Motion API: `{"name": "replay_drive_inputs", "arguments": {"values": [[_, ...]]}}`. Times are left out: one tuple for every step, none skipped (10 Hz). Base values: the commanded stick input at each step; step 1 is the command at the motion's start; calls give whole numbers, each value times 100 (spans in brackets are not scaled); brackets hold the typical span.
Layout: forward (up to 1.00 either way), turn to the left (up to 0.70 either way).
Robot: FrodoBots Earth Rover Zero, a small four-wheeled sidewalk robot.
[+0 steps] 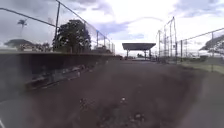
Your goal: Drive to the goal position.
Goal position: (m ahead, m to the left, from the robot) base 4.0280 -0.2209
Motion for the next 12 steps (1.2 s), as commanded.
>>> {"name": "replay_drive_inputs", "arguments": {"values": [[50,0],[50,0],[50,0],[50,0],[50,0],[50,0],[50,0],[50,0],[50,0],[50,0],[50,0],[50,0]]}}
